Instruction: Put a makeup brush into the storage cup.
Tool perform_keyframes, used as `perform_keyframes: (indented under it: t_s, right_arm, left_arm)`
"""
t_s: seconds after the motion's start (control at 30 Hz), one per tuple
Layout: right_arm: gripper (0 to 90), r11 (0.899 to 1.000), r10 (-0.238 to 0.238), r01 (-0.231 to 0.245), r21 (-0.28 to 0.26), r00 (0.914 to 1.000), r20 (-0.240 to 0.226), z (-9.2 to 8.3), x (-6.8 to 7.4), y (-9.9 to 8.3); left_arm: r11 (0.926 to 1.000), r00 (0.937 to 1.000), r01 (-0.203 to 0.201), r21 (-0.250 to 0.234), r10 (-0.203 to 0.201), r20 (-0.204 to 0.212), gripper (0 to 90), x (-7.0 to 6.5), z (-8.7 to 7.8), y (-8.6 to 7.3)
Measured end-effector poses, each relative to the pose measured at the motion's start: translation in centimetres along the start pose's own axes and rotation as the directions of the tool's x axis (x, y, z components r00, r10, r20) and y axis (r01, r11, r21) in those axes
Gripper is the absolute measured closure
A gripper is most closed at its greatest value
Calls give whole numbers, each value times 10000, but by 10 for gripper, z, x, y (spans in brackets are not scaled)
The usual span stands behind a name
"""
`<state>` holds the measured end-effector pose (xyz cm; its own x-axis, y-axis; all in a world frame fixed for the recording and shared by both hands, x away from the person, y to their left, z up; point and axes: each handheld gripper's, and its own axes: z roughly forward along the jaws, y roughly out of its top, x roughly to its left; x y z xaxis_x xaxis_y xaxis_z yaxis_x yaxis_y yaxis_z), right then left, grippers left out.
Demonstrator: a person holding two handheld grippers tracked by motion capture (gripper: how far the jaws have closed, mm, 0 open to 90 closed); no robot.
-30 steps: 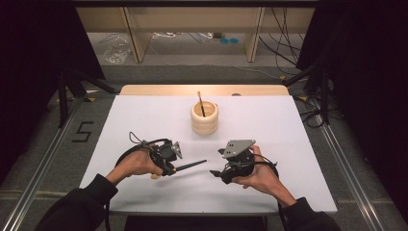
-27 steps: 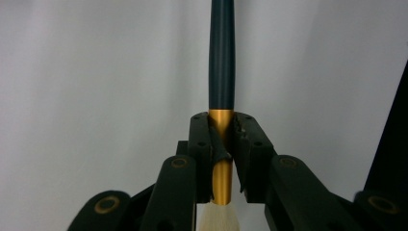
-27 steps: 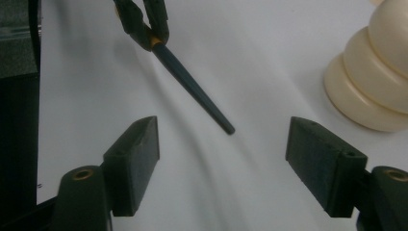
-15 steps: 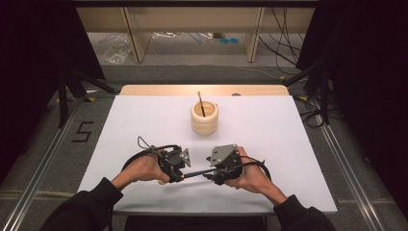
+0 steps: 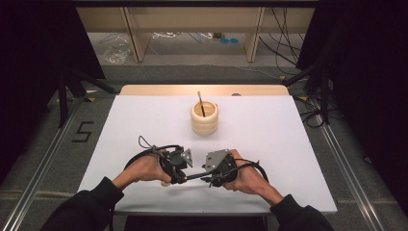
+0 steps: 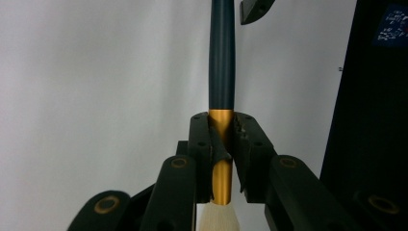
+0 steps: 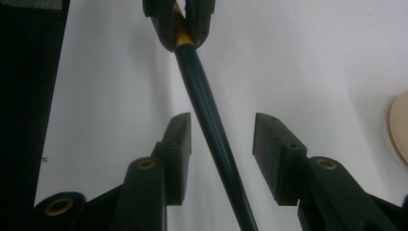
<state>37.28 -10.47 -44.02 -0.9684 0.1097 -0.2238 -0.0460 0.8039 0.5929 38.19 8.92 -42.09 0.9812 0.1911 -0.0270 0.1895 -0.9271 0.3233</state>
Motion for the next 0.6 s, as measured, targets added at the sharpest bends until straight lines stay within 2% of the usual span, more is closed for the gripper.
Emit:
perform_keyframes:
  t_s: [0.03, 0.1, 0.37, 0.53, 0.6]
  right_arm:
    - [614, 9996, -222, 223, 188, 9997, -34, 1, 1, 0]
    - [644, 9990, -405, 408, 204, 9991, -124, 2, 2, 1]
    - [736, 9970, -711, 718, 298, 9972, -229, 3, 4, 0]
    - [758, 9951, -918, 928, 343, 9953, -319, 5, 6, 1]
    - [769, 9923, -1100, 1111, 538, 9937, -236, 5, 7, 2]
  left_arm:
    - [10000, 10000, 8, 2, -8, 10, 783, 0, 0, 0]
    - [10000, 10000, 1, 49, -1, 94, 783, 1, 0, 1]
    - [10000, 9995, 24, 60, -26, 323, 783, 1, 0, 3]
    - [9999, 9987, 72, 72, -76, 513, 783, 1, 1, 4]
    - [10000, 9983, 90, 42, -92, 576, 783, 1, 2, 5]
